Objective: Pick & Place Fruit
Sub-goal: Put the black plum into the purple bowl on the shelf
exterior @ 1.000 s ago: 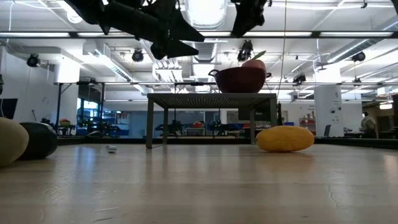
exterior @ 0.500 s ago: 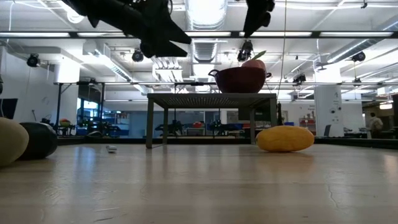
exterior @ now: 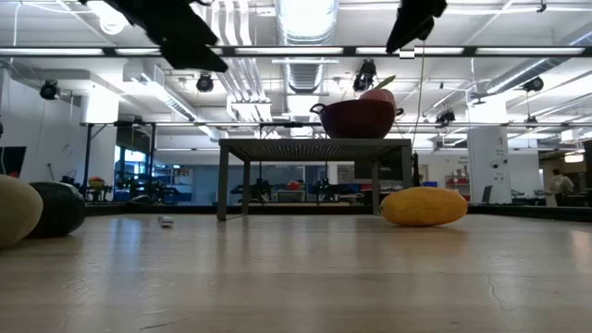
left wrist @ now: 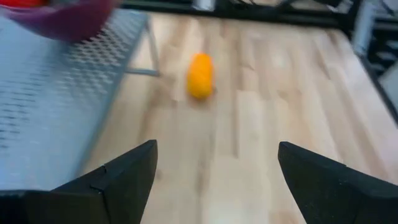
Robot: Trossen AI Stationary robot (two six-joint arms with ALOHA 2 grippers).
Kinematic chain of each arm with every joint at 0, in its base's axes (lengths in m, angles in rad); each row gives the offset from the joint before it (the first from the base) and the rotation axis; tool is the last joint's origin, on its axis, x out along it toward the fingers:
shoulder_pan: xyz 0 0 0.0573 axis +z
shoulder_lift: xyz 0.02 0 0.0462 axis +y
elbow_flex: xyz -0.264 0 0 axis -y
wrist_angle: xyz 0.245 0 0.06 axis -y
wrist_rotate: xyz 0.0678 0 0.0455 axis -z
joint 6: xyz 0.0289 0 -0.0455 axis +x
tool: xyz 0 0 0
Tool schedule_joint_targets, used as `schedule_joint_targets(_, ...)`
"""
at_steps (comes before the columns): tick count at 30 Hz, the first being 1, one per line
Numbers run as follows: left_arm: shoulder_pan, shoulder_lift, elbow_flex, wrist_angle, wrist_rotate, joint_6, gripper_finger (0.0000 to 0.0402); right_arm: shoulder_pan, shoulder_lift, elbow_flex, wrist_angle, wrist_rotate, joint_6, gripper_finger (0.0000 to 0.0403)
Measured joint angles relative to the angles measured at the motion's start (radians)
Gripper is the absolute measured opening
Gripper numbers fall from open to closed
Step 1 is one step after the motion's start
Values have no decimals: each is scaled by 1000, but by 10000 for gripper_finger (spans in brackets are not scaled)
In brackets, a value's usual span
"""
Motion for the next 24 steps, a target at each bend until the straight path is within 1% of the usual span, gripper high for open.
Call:
schedule_joint_targets(5,-98,-39,0,-105,0,-1,337,-2,-66,-141,110,2,14,89)
schedule_joint_targets(10,-190,-43,0,-232,-5,-13,337,-1,-88,-219,150,1,12,71)
schedule_joint_targets(12,-221,-39,0,-276,-17,-60,337,-1,-88,-236,151,1,16,66)
schedule_joint_targets(15,-256,-37,0,-354,-52,-188,337,-1,-84,-257,165,0,34,64)
schedule_joint_targets(20,-309,-22,0,-497,-89,-397,337,-1,-84,-275,188,-1,36,80)
schedule_joint_targets(22,-329,-6,0,-541,-91,-442,337,-1,-84,-276,203,-1,37,90)
schedule_joint_targets(24,-350,14,0,-566,-101,-449,337,-1,-84,-276,210,-1,35,98)
